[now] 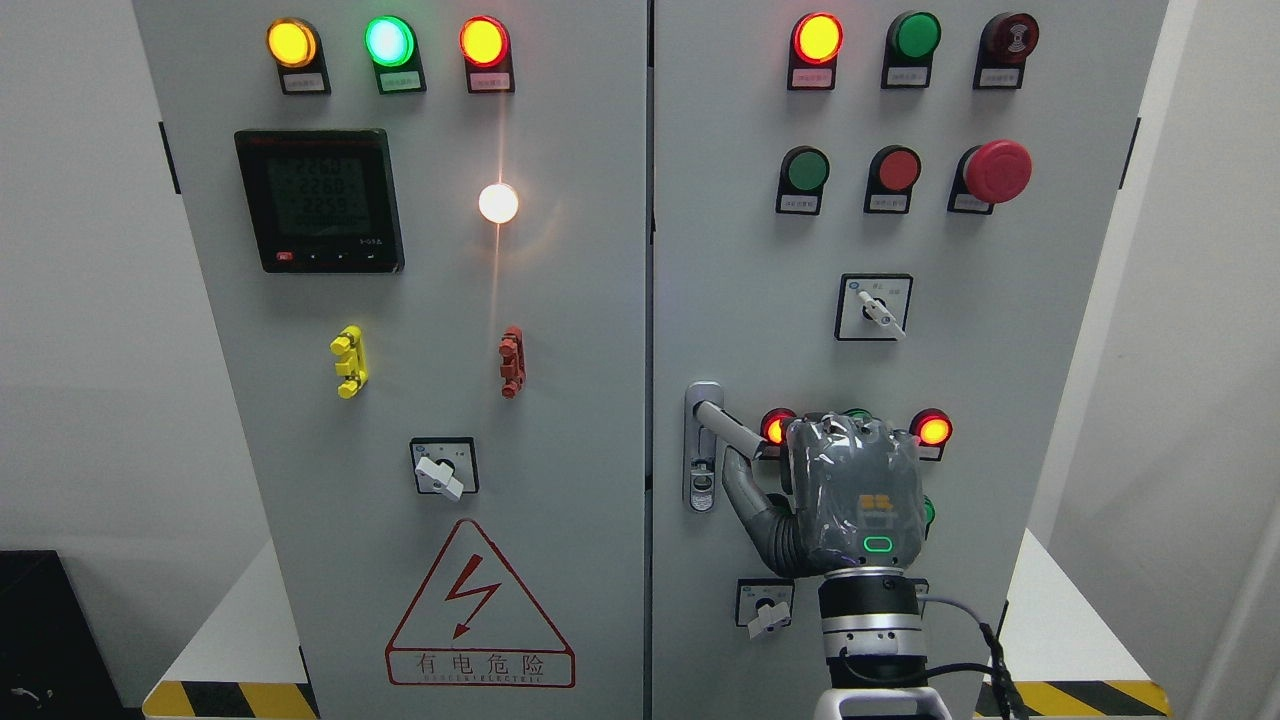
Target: Release door handle
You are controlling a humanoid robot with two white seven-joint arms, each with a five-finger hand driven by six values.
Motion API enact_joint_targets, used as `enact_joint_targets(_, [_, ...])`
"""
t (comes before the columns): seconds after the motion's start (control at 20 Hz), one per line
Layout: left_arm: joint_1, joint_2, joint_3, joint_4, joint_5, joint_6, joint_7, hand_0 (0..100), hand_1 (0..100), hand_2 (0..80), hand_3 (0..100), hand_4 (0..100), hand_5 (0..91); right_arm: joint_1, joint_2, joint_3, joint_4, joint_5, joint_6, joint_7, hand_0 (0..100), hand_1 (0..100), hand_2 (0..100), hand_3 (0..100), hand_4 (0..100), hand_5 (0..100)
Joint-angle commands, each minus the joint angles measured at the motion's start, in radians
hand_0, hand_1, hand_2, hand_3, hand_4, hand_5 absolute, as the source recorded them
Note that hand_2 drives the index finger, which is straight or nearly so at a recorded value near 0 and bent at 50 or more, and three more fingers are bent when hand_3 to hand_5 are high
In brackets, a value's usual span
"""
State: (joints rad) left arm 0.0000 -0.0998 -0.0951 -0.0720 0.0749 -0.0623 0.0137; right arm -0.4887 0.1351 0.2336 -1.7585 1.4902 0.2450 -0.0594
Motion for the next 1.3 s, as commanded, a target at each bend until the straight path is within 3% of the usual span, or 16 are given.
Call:
enact_joint_targets(0.0, [0.017, 0.0, 0.0, 0.0, 0.0, -0.001, 0.0, 12, 56, 0.0, 0, 0, 0.0, -0.002, 0.001, -0.002, -0.003, 0.001, 0.002, 0.0, 49, 32, 94, 100, 100, 100])
enact_joint_targets(1.25, [0.017, 0.0, 0.0, 0.0, 0.0, -0.001, 0.0, 12, 56, 0.0, 0, 0, 0.0, -0.004, 0.003, -0.007, -0.003, 0.001, 0.002, -0.007, 49, 31, 94, 100, 100, 100])
